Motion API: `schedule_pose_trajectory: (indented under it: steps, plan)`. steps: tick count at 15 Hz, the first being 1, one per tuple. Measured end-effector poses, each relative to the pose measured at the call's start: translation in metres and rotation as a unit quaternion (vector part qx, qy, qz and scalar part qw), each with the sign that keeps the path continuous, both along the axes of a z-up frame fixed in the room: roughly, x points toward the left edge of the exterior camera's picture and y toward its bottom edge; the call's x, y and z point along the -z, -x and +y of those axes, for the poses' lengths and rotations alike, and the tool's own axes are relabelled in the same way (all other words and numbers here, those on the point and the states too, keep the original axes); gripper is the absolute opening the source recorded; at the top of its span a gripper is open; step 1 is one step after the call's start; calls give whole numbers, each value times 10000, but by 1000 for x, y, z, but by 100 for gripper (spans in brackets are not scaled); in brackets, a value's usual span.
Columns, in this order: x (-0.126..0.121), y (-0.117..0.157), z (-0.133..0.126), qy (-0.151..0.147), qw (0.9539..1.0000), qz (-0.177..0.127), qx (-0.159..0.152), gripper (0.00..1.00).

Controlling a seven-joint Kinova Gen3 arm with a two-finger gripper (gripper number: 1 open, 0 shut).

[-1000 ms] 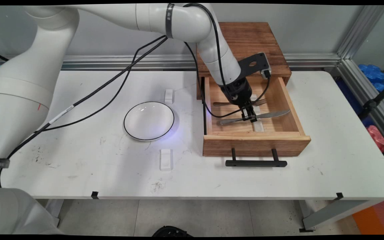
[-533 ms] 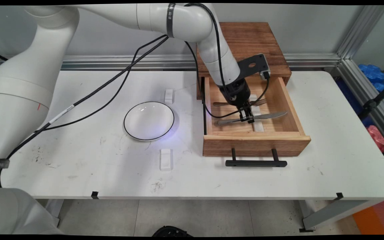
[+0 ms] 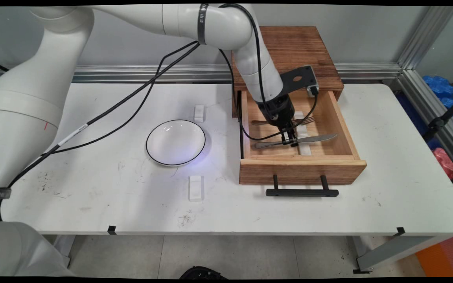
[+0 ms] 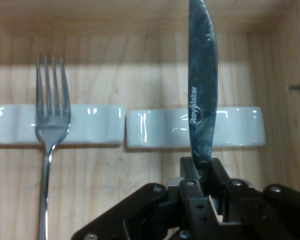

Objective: Place the picked object into the drawer

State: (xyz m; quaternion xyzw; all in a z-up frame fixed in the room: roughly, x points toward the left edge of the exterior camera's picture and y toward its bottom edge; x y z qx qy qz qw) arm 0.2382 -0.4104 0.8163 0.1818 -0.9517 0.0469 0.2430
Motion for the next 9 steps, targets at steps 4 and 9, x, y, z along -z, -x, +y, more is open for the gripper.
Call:
schedule_pose_trajectory:
  steps: [4,9]
  plan:
    - [2,1,1,-26,10000,-6,-32,0]
    - [4,2,2,-54,10000,3,-76,0]
